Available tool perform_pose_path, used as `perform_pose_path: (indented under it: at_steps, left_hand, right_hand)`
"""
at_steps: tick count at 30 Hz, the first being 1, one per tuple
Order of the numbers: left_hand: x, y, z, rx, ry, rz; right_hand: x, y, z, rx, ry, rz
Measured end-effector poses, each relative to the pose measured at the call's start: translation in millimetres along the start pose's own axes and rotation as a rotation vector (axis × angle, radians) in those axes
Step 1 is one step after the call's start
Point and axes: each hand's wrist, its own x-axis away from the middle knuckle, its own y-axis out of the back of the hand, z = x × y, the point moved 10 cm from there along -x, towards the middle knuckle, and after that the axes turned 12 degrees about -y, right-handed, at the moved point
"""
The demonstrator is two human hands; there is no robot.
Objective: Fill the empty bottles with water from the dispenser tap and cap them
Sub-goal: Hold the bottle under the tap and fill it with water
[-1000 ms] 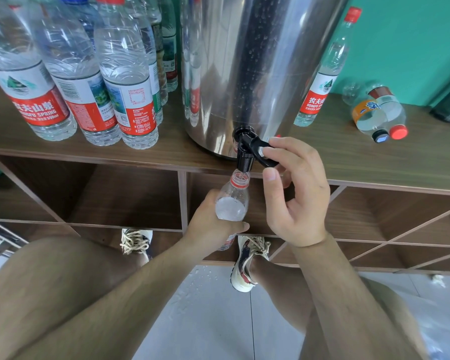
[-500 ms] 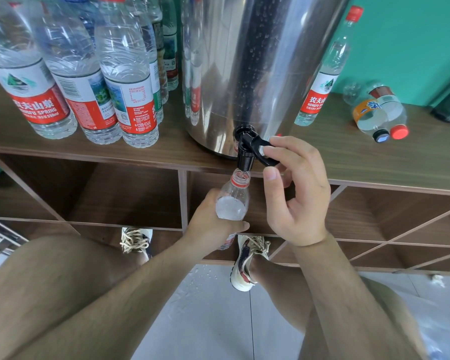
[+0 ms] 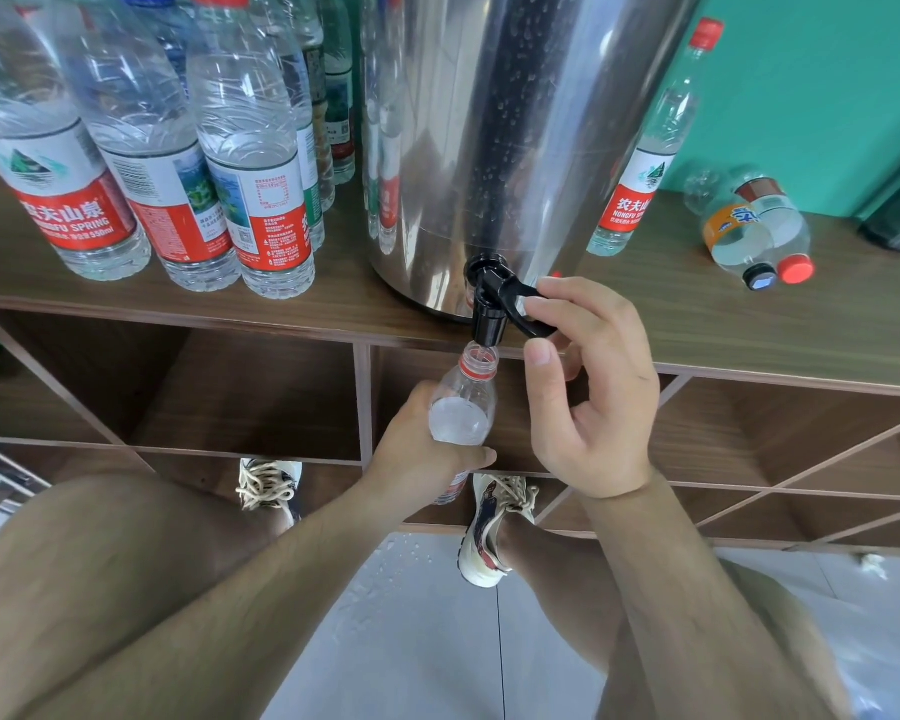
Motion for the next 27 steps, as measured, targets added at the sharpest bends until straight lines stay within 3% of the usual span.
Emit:
perform_pose_path:
  at_steps: [27]
  left_hand:
    - [0.1, 1.2, -2.5, -0.042, 0.001, 0.002]
  right_hand:
    - [-0.8, -0.3, 0.7, 0.009, -0.004, 0.002]
